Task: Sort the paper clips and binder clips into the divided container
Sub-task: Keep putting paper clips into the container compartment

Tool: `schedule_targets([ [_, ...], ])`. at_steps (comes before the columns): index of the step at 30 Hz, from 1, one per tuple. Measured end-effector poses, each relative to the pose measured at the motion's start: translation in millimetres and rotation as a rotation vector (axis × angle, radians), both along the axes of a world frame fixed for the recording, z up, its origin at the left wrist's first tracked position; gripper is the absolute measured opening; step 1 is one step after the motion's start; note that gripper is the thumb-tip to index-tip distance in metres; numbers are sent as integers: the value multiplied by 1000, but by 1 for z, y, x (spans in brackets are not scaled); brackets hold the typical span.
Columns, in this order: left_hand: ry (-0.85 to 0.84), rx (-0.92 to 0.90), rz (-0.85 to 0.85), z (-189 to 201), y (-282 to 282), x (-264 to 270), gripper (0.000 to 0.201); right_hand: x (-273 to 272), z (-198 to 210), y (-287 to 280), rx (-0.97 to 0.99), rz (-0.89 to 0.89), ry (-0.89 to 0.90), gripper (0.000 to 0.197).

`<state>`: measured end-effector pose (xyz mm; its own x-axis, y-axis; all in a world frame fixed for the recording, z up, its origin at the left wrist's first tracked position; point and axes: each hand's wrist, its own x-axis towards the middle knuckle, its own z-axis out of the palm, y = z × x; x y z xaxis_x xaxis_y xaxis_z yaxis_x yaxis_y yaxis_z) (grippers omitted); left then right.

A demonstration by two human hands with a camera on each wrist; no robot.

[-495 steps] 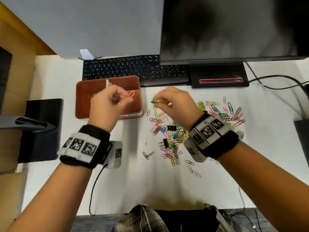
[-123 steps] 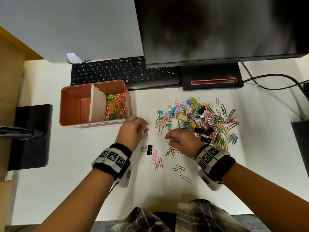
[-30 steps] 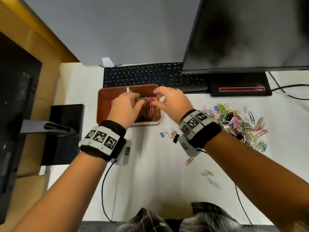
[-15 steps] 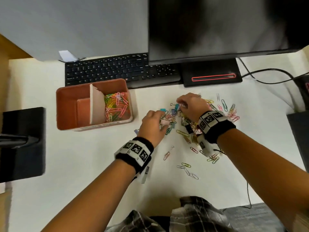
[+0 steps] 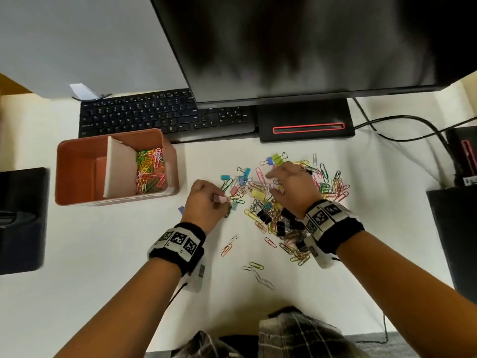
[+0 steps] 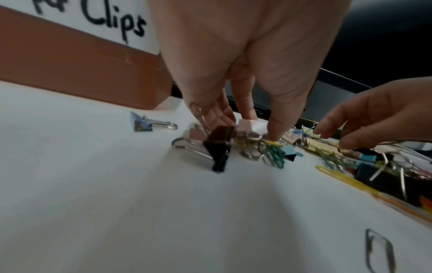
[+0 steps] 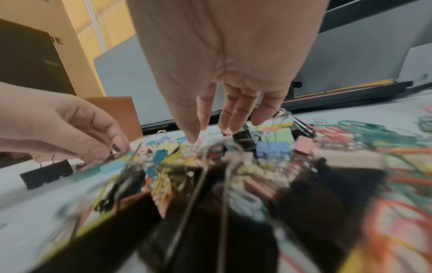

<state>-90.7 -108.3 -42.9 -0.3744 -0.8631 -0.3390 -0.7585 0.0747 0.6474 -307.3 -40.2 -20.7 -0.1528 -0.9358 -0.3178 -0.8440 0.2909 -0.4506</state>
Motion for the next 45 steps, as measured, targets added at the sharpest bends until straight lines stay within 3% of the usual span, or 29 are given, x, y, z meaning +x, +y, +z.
schedule_targets([
  [7,-134,-51,34,13,-7,-8,38,12,-4,-32,79,88,-39,39],
  [14,-245,-54,6,3,-19,-29,18,14,-15,-39,128,-15,-107,28],
  [20,-243,34,-16,2,-26,-29,5,13,-13,-41,197,68,-25,22],
  [23,-115,68,12,9,-29,-24,8,10,-11,-40,198,98,-23,19],
  [30,-25,-17,-8,36,-23,7,7,0,0,-30,198,46,-37,11],
  [33,-72,29,-33,31,-1,13,7,6,12,-31,119,67,-118,11],
  [38,-108,90,7,12,20,5,28,46,16,-35,35,165,-283,11],
  [42,-134,42,26,9,15,-6,20,61,3,-31,139,226,-246,10],
  [45,-180,29,12,10,12,-10,16,46,-3,-23,127,160,-192,12],
])
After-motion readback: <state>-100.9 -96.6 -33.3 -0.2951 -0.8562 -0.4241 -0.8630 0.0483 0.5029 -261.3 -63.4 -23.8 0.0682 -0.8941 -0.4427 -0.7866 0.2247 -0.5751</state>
